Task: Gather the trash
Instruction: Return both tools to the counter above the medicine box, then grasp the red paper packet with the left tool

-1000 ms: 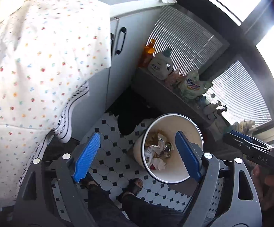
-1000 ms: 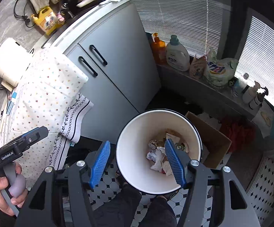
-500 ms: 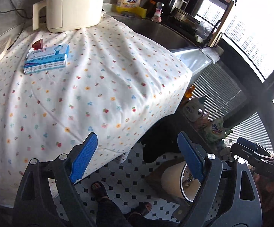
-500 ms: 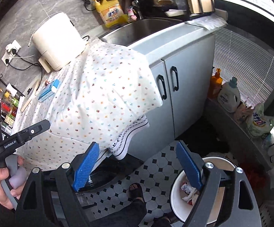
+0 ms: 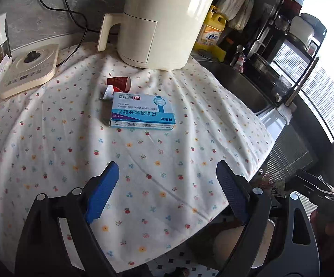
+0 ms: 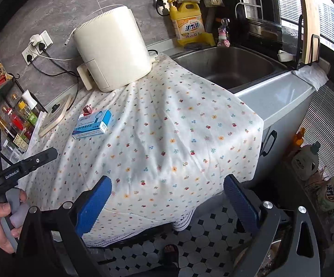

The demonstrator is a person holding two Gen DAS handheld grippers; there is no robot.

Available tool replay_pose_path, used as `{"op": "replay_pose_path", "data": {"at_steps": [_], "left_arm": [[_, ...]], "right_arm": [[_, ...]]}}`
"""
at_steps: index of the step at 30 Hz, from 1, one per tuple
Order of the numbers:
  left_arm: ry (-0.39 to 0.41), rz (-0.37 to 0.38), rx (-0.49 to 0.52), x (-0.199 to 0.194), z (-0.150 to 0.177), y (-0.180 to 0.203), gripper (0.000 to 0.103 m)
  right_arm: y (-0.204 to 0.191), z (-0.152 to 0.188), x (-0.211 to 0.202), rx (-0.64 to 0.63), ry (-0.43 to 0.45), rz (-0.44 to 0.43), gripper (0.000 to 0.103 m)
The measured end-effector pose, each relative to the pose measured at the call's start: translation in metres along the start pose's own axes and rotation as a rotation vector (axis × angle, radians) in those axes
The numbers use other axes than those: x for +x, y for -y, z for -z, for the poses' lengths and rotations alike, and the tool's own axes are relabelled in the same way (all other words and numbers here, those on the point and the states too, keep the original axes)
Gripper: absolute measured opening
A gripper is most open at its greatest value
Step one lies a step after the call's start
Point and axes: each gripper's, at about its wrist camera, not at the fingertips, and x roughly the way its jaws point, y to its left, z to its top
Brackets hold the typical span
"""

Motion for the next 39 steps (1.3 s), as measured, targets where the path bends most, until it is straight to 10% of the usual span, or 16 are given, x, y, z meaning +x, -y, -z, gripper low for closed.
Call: {"op": "replay_pose_path", "data": {"at_steps": [7,12,25,35,39], "left_arm": [[0.034,0.016,0.001,0.005,-0.033,-0.055,0.067],[-0.008,0.031,-0.033,0.026,-0.055,-0.084,0.035],[-0.025,0.081,-0.044,0.082,-0.092,-0.104,0.024],[-0.067,0.054,-0.073,0.124,-0.105,-0.111,0.024],[-0.069,0.046,-0.071,0.129,-0.104,-0.108,0.009]], "right_arm": [[-0.051,-0.02,0.038,-0.037,0.042,0.012,0.095],[-0.075,-0.028,0.048,-0.025,0.055,0.024,0.095],[-0.065,-0.04,0.045,-0.01,0.072,0.182,0.094],[-0.055,-0.054,0.053,-0.036,0.05,0.177,0.094],[-0.056,-0.064,0.07,-0.082,0.033,0.129,0.095]]}}
